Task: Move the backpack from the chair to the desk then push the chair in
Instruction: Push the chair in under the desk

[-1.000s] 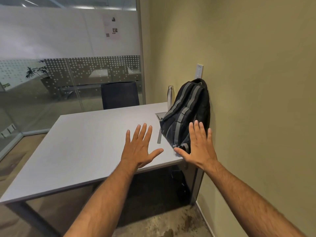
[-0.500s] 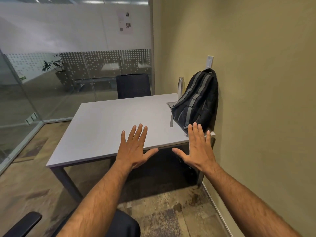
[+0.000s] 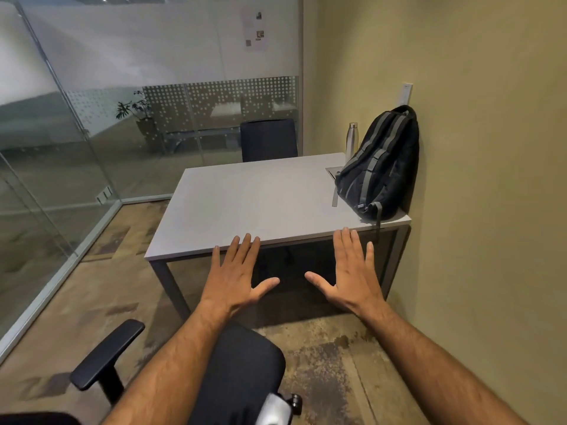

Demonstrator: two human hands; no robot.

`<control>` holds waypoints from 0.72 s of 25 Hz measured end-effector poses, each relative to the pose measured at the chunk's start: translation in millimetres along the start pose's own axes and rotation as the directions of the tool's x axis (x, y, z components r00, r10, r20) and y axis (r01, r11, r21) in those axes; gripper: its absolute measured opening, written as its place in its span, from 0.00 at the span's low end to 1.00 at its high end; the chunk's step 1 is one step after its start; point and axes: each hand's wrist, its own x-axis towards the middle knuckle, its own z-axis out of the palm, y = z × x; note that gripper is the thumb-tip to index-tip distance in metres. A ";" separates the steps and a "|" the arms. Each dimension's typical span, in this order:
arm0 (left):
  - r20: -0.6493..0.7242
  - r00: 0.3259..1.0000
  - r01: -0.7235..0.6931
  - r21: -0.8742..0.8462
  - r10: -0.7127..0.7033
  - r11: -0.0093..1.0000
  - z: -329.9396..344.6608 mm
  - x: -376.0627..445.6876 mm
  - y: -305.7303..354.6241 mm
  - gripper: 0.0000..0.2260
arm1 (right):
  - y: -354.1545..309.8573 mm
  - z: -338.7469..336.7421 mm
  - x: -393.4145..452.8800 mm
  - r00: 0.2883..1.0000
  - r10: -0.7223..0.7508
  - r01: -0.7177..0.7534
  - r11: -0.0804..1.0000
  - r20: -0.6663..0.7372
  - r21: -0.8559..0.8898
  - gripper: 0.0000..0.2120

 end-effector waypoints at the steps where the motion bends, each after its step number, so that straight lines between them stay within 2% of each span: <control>1: -0.002 1.000 0.006 0.004 -0.006 1.000 -0.6 -12.5 -8.9 0.48 | -13.2 0.4 -6.5 1.000 -0.006 0.006 1.000 0.011 0.003 0.56; 9: -0.002 0.999 0.049 -0.010 -0.049 0.999 -7.9 -80.7 -99.3 0.50 | -120.5 12.3 -40.7 0.998 -0.021 0.021 1.000 0.065 0.002 0.56; 18: 0.010 0.993 -0.116 -0.076 0.117 0.990 -4.9 -150.6 -232.3 0.47 | -283.2 48.0 -86.3 0.993 0.121 -0.120 0.992 0.015 -0.037 0.54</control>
